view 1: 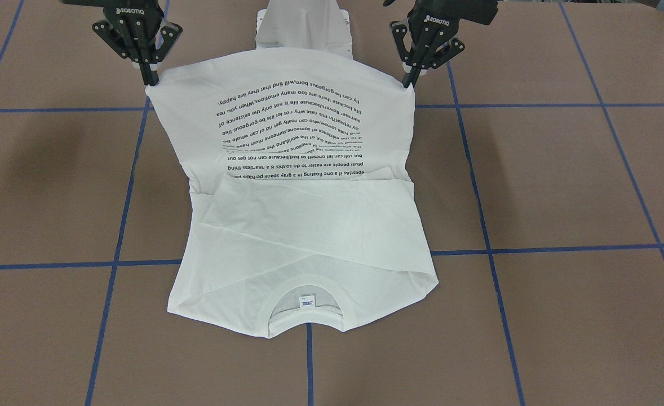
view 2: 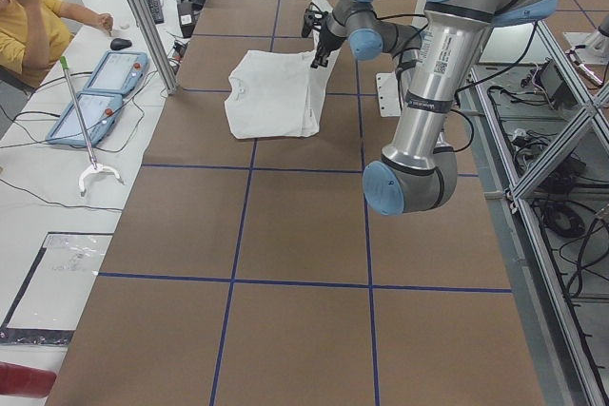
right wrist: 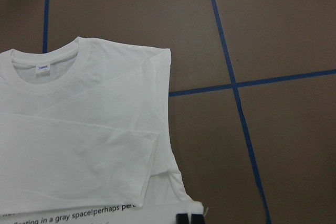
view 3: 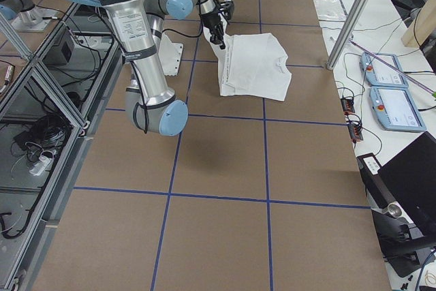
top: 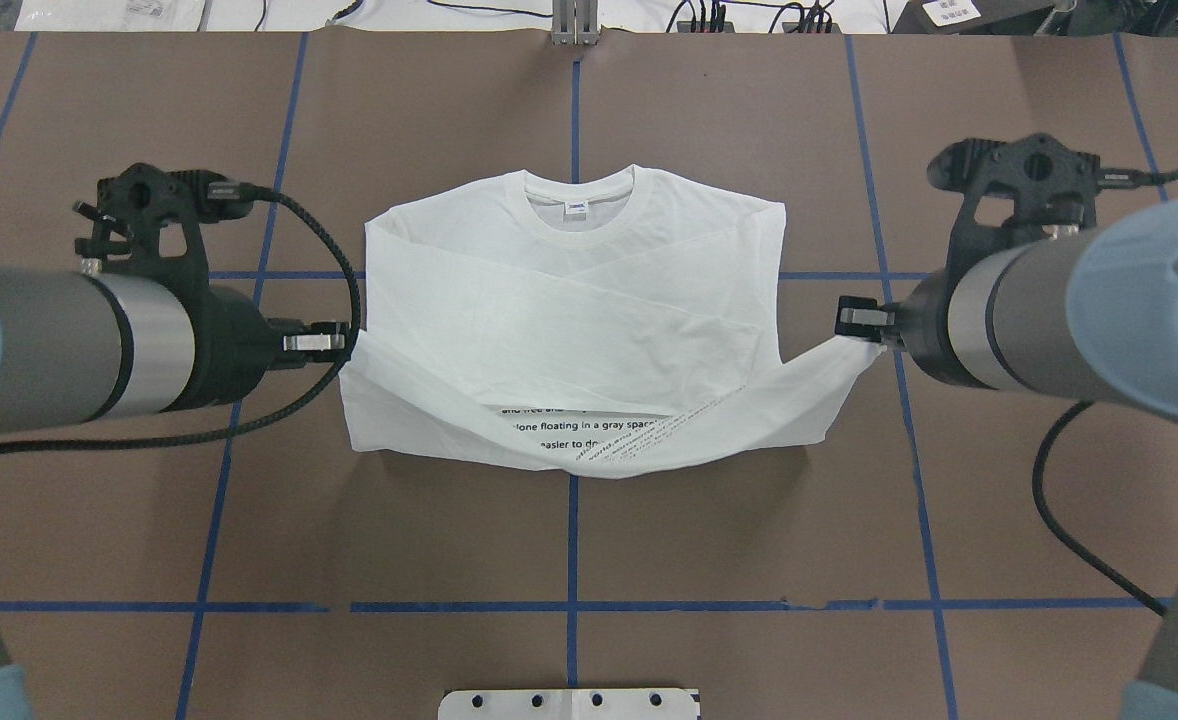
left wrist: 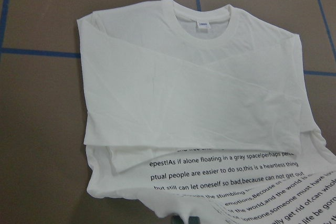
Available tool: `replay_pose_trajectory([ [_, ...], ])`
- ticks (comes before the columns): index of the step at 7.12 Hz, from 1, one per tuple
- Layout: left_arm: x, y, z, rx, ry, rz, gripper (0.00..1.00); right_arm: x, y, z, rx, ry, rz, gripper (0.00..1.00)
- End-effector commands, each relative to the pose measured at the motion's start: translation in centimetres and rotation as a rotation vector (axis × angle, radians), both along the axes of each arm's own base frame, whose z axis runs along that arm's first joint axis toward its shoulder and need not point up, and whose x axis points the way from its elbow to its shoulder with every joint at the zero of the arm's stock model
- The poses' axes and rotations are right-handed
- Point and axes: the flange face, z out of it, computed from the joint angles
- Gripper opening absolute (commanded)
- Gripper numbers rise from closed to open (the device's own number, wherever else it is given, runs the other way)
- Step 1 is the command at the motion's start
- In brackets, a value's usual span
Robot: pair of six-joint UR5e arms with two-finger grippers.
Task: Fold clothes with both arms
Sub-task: 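Lift the hem with both grippers and fold it toward the collar, then release the hem and raise both grippers away from the shirt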
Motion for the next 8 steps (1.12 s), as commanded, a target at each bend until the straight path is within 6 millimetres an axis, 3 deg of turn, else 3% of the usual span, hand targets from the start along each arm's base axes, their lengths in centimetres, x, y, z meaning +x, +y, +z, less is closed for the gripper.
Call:
replay_pose_trajectory([
  [1, 1.2, -7.4, 1.3, 0.022, -0.108, -0.061, 0.0, -1.0, -6.7, 0.5, -0.023, 0.059, 0.034, 0.0],
  [3, 2.4, -13.2, 2.3, 0.033, -0.168, -0.1, 0.0, -3.4, -12.8, 3.0, 0.002, 0.05, 0.073, 0.0],
  [4, 4.8, -15.7, 3.6, 0.022, -0.183, -0.104, 0.0, -6.2, -15.9, 3.7, 0.004, 0.049, 0.081, 0.0],
  [7, 11.4, -21.6, 10.1, 0.06, -0.198, -0.079, 0.0, -9.8, -19.4, 7.2, -0.002, 0.09, 0.065, 0.0],
  [8, 12.3, -22.5, 12.1, 0.071, -0.196, -0.076, 0.0, -11.3, -20.8, 8.7, 0.001, 0.089, 0.065, 0.0],
])
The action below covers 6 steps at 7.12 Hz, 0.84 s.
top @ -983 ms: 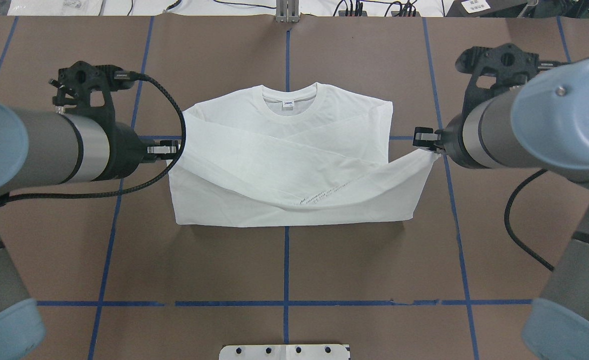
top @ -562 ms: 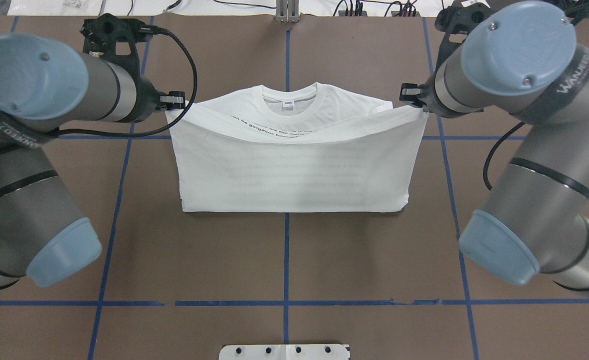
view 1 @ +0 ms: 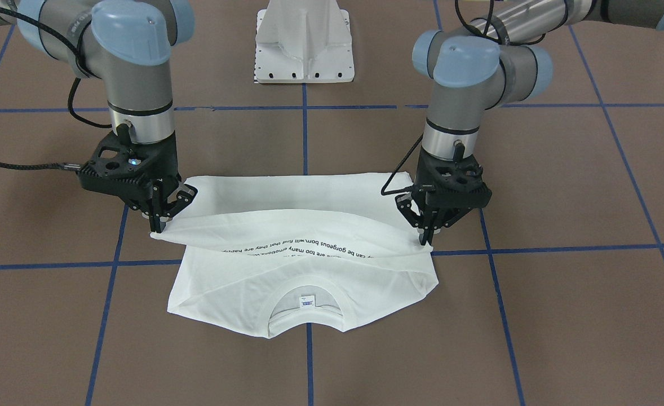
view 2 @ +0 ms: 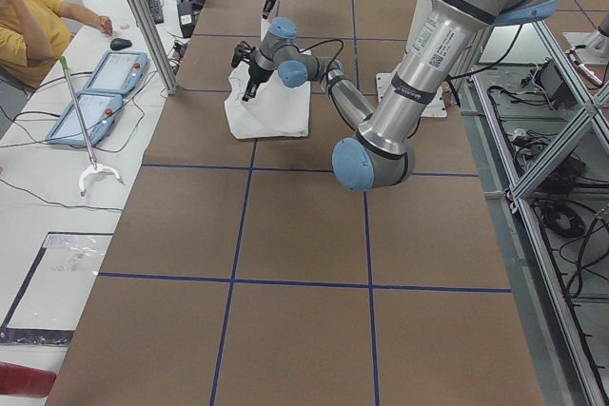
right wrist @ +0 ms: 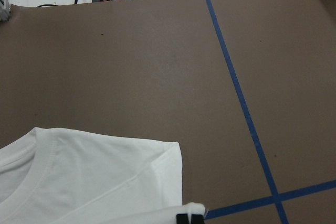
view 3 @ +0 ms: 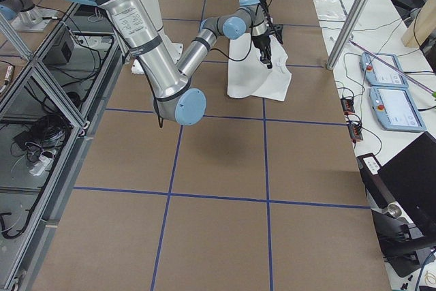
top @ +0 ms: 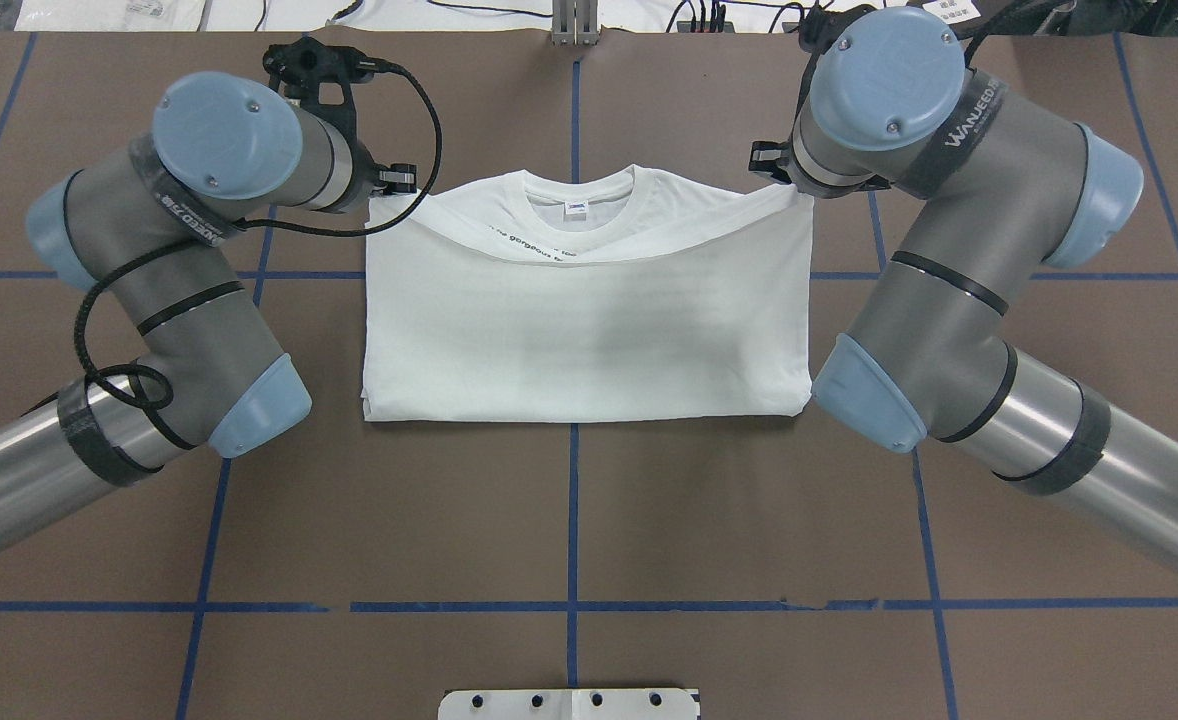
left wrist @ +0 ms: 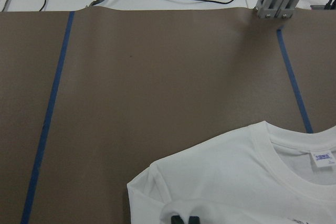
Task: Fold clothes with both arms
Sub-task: 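Release the hem and raise both grippers away from the shirt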
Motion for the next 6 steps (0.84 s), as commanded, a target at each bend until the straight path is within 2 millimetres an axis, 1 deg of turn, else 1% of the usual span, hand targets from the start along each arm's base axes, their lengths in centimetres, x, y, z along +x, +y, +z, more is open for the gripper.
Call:
replay_pose_trajectory([
  [1, 2.0, -1.8, 3.5, 0.009, -0.015, 0.014, 0.0, -3.4, -3.3, 3.2, 0.007, 0.004, -0.005, 0.0],
  [2, 2.1, -1.7, 3.5, 0.01, -0.014, 0.015, 0.0, -4.6, -4.1, 4.9, 0.006, 0.005, -0.008, 0.0],
  [3, 2.5, -1.9, 4.3, -0.002, -0.028, 0.016, 0.0, -4.9, -4.4, 6.2, 0.002, 0.022, -0.015, 0.0],
  [4, 2.8, -2.0, 5.0, -0.006, -0.033, 0.018, 0.0, -4.9, -4.4, 6.5, 0.005, 0.03, -0.024, 0.0],
  [5, 3.1, -2.0, 5.4, -0.004, -0.03, 0.023, 0.0, -5.0, -4.4, 6.2, 0.007, 0.026, -0.025, 0.0],
  [6, 3.4, -1.9, 5.2, -0.002, -0.026, 0.026, 0.0, -5.2, -4.3, 6.2, 0.009, 0.023, -0.027, 0.0],
])
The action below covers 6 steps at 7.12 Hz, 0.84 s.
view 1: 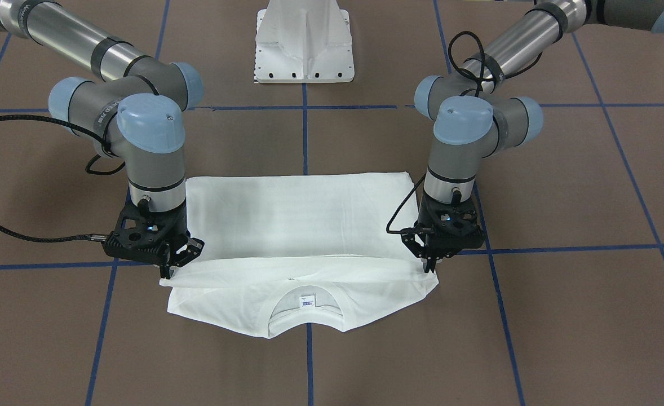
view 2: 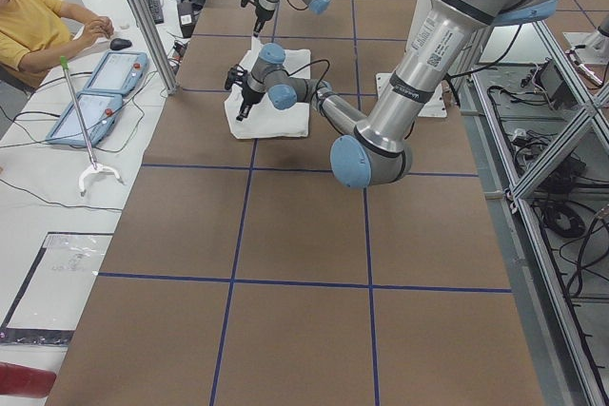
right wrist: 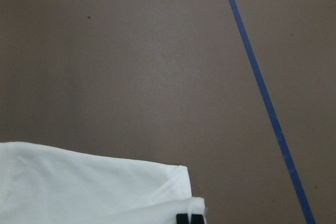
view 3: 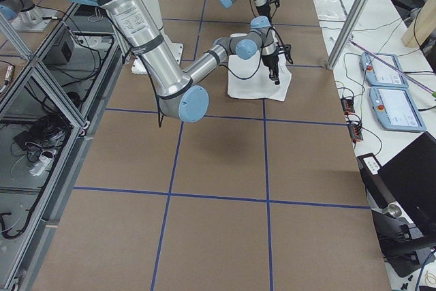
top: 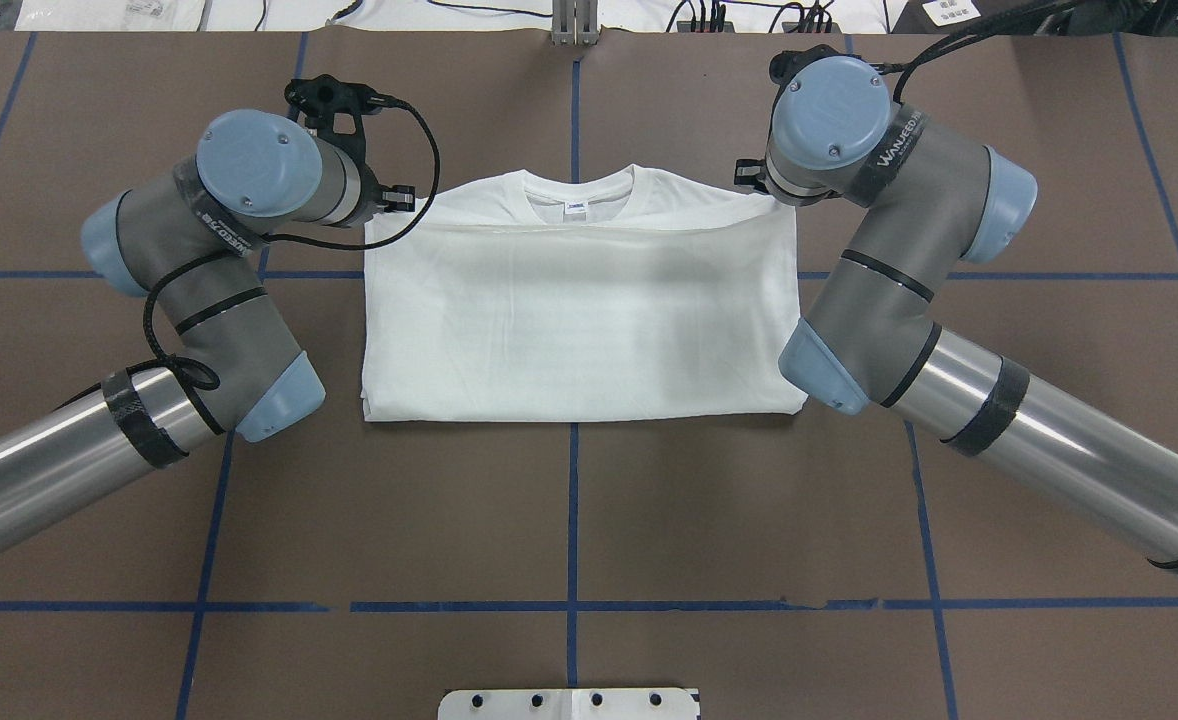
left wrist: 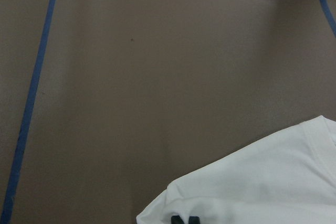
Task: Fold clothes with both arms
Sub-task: 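Release the hem and raise both grippers away from the shirt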
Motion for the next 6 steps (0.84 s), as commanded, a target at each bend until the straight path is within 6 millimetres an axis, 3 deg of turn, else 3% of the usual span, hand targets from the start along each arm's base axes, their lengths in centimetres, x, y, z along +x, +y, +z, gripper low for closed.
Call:
replay_pose_trajectory([
  [1, 0.3, 0.2, -0.2, 0.009, 0.003, 0.011, 0.71, -0.2, 0.2, 0.3, -0.002, 0.005, -0.007, 0.92],
  [2, -0.5, 0.5, -0.7, 0.058, -0.004, 0.037, 1.0, 0.1, 0.1, -0.7, 0.01, -0.009, -0.013, 1.0],
  [4, -5.2, 5.7, -2.0, 0.133, 0.053, 0.091, 1.0, 1.2, 0.5, -1.8, 0.061, -0.014, -0.076, 1.0],
  [5, -6.3, 7.8, -0.6, 0.1, 0.082, 0.108, 1.0, 2.1, 1.1, -1.3, 0.072, -0.023, -0.076, 1.0],
  [6, -3.9, 11.5, 1.2, 0.032, 0.129, 0.116, 1.0, 2.5, 1.7, -1.1, 0.087, -0.039, -0.076, 1.0],
])
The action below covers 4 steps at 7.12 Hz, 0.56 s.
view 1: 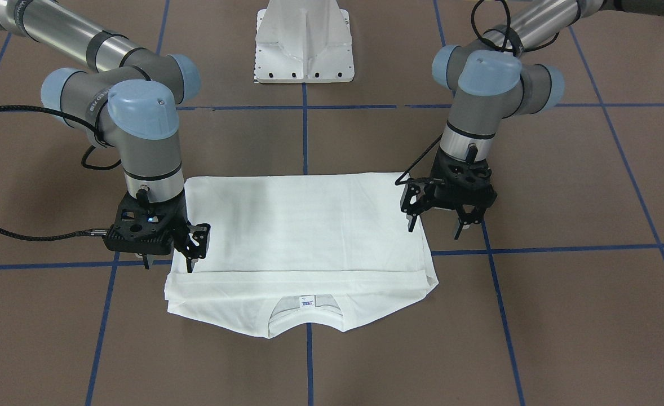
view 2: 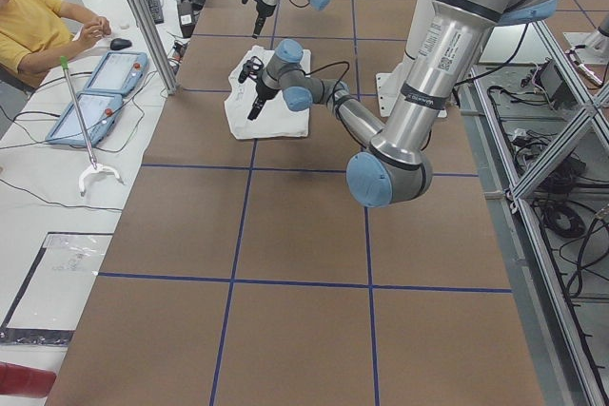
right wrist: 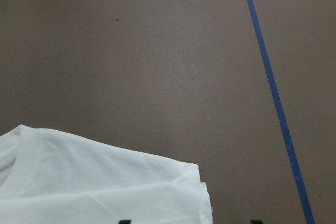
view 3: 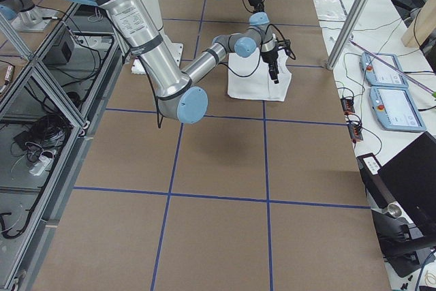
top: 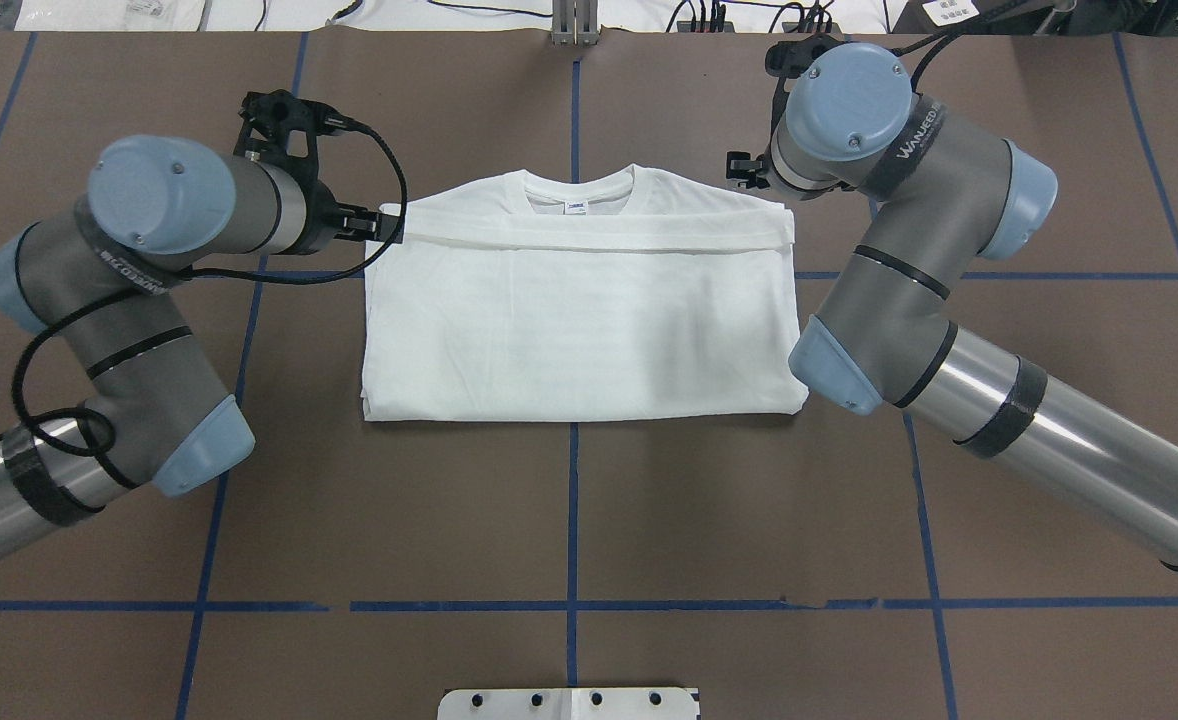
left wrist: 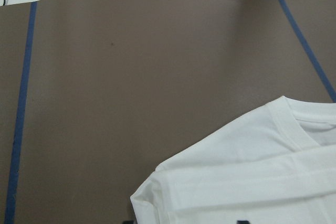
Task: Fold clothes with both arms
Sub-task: 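Lower the left gripper to the side edge of the folded shirt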
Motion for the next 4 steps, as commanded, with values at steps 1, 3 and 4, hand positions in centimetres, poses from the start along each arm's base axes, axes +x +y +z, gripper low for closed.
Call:
replay_pose_trajectory([
  [1, 3.2, 7.3, 3.8, -0.08, 0.07, 0.033, 1.0, 0.6, 1.0, 0.2, 0.021, -0.02, -0.008, 1.0],
  [3, 5.6, 10.7, 5.8, -0.103, 0.096, 0.029, 1.0, 0.3, 1.1, 0.0, 0.023, -0.022, -0.012, 1.0],
  [4, 6.2, 11.4, 5.8, -0.106, 0.097, 0.039, 1.0, 0.4, 1.1, -0.1, 0.025, -0.023, -0.012, 1.0],
])
